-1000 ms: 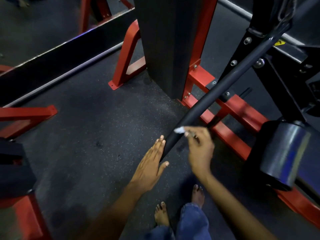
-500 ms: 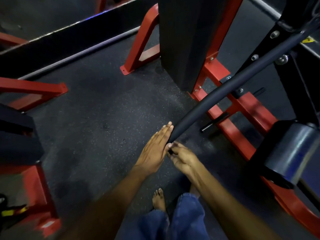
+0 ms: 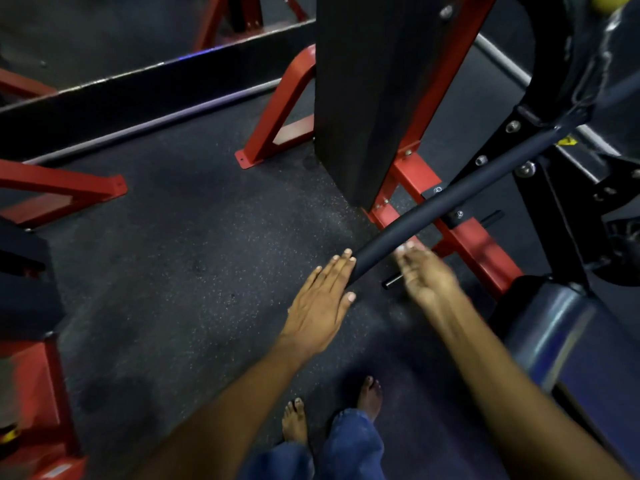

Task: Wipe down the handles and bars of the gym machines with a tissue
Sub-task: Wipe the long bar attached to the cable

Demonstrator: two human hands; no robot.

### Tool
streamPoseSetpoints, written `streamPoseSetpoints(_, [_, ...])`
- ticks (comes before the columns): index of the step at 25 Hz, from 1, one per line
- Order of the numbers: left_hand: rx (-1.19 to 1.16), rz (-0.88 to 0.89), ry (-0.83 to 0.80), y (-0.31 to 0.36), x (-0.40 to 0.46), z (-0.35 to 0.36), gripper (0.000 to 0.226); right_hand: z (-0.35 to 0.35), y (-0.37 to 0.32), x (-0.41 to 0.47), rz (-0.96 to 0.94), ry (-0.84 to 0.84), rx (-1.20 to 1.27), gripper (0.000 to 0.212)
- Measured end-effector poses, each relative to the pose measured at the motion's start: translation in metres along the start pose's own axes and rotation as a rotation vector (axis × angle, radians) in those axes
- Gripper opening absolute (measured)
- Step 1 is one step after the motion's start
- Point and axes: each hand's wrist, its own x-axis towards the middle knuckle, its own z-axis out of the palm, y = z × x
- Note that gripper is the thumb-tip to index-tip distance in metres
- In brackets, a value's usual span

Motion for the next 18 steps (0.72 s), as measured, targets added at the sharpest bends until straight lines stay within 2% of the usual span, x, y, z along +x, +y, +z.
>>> streamPoseSetpoints(2, [-0.015,0.012,-0.015,0.005,0.007,-0.003,0.056,0.003,-0.03,0.015,-0.105,0.075,0.076,0.024])
streamPoseSetpoints(3, [0.001,0.003,-0.018,0.007,0.009,-0.003,0.056,0.002,-0.026,0.012,-0.077,0.081,0.055,0.024])
streamPoseSetpoints(6, [0.02,-0.026,-0.06,0.011,0.01,-0.007,0.057,0.0,0.008,-0.011,0.096,-0.058,-0.084,0.023])
streamPoseSetpoints(8, [0.01,-0.025,-0.085,0.016,0.018,-0.012,0.056,0.0,-0.016,-0.006,0.158,-0.015,-0.043,0.023])
streamPoseSetpoints(11, [-0.003,-0.006,-0.075,0.03,0.041,-0.021,0.058,0.0,-0.084,0.034,-0.023,0.124,0.152,0.021])
streamPoseSetpoints(13, [-0.011,0.006,-0.069,0.046,0.062,-0.024,0.059,0.001,-0.09,0.037,-0.035,0.114,0.039,0.027])
streamPoseSetpoints(16, [-0.024,0.0,-0.062,0.07,0.097,-0.022,0.06,-0.001,-0.065,0.017,0.125,-0.061,-0.198,0.029])
streamPoseSetpoints(18, [0.001,0.005,-0.056,0.079,0.115,-0.02,0.059,0.0,-0.089,0.024,0.171,-0.04,-0.193,0.03])
